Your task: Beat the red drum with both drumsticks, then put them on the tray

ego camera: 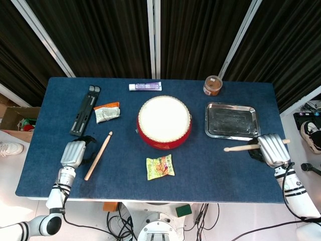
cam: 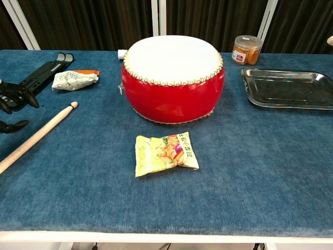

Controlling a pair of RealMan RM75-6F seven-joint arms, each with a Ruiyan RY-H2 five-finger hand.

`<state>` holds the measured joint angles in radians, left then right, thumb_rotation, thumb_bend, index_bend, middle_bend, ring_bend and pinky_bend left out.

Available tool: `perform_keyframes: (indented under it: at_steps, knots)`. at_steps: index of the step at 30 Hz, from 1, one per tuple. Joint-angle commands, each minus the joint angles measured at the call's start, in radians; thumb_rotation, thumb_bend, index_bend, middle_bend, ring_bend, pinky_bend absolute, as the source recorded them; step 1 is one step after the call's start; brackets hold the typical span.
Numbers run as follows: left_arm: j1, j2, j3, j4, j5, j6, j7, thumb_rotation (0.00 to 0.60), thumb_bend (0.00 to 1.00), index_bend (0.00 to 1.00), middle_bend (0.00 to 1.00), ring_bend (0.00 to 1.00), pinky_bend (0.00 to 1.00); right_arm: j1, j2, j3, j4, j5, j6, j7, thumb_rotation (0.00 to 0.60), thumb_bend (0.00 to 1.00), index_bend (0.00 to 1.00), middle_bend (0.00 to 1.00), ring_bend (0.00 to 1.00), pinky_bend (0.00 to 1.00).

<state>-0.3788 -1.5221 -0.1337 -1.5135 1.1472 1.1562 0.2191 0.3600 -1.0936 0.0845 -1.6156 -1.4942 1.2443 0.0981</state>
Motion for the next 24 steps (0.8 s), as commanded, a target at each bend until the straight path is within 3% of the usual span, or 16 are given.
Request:
perform_keyframes:
  at_steps: [1, 9, 18, 24]
  knots:
    - [-0.03, -0.1, -0.039, -0.008, -0.119, 0.053, 0.222, 0.6, 0.35, 0.39, 0.24, 0.22, 0.35, -0.002, 0.003, -0.001, 0.006, 0.001, -0.001, 0.011, 0.6, 0.9, 1.0, 1.0, 1.0, 1.0]
    - [-0.046, -0.143, -0.033, -0.007, -0.21, 0.067, 0.357, 0.6, 0.31, 0.4, 0.23, 0.21, 0.35, -0.015, 0.001, -0.006, 0.032, -0.001, 0.007, 0.054, 0.6, 0.9, 1.0, 1.0, 1.0, 1.0]
    - [-0.048, -0.12, -0.031, -0.062, -0.249, 0.04, 0.347, 0.6, 0.26, 0.4, 0.22, 0.19, 0.35, -0.019, -0.011, -0.008, 0.057, -0.004, 0.009, 0.079, 0.6, 0.9, 1.0, 1.0, 1.0, 1.0]
    - [-0.047, -0.108, -0.021, -0.086, -0.22, 0.044, 0.316, 0.6, 0.25, 0.4, 0.22, 0.19, 0.35, -0.022, -0.014, -0.009, 0.064, -0.002, 0.009, 0.085, 0.6, 0.9, 1.0, 1.0, 1.0, 1.0]
